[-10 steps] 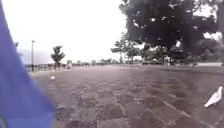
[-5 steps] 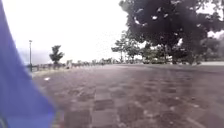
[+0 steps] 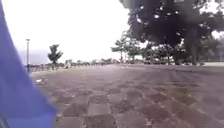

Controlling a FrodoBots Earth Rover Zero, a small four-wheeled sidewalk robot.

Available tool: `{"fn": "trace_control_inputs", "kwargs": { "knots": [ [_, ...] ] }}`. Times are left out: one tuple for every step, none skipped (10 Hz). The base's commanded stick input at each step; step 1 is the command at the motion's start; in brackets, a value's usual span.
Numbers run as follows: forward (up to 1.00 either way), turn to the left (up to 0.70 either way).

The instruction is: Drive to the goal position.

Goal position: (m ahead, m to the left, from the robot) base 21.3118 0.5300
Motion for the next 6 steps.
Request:
{"fn": "trace_control_inputs", "kwargs": {
  "knots": [
    [1.00,0.00],
    [1.00,0.00],
    [1.00,0.00],
    [1.00,0.00],
    [1.00,0.00],
    [1.00,0.00]
  ]
}}
